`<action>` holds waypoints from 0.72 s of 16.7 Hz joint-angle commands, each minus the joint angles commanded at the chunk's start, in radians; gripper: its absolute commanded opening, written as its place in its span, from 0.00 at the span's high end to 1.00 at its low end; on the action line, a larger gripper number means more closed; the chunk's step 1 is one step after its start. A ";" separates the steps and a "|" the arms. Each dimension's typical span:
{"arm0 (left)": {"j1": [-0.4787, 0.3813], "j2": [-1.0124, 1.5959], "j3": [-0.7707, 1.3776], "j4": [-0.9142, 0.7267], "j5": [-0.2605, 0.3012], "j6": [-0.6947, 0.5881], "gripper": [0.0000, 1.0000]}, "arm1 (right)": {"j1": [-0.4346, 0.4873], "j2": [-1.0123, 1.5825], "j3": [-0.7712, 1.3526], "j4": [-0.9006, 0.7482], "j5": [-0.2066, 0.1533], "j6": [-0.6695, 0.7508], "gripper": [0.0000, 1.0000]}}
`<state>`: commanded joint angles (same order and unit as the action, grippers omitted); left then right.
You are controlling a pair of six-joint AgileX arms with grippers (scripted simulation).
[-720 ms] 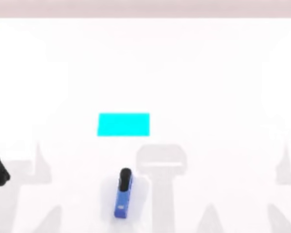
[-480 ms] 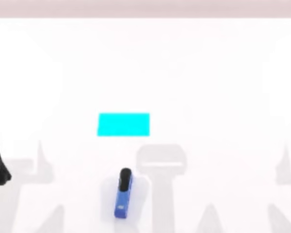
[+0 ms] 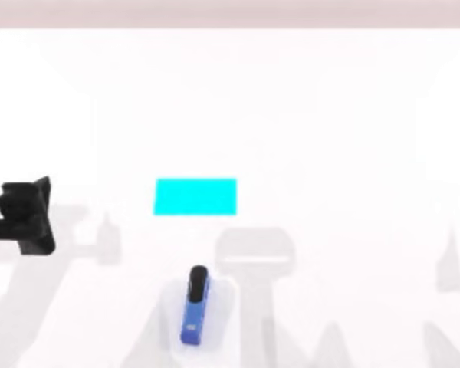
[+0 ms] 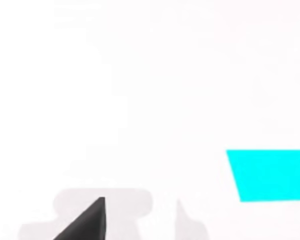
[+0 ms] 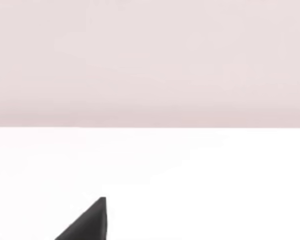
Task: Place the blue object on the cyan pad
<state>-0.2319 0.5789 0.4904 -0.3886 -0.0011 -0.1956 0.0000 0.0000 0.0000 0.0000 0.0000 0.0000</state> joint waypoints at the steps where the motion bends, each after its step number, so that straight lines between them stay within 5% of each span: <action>1: -0.036 0.108 0.076 -0.063 0.000 -0.031 0.00 | 0.000 0.000 0.000 0.000 0.000 0.000 0.00; 12: -0.402 1.095 0.831 -0.684 0.004 -0.335 0.00 | 0.000 0.000 0.000 0.000 0.000 0.000 0.00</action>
<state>-0.6340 1.6737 1.3211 -1.0727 0.0029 -0.5304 0.0000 0.0000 0.0000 0.0000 0.0000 0.0000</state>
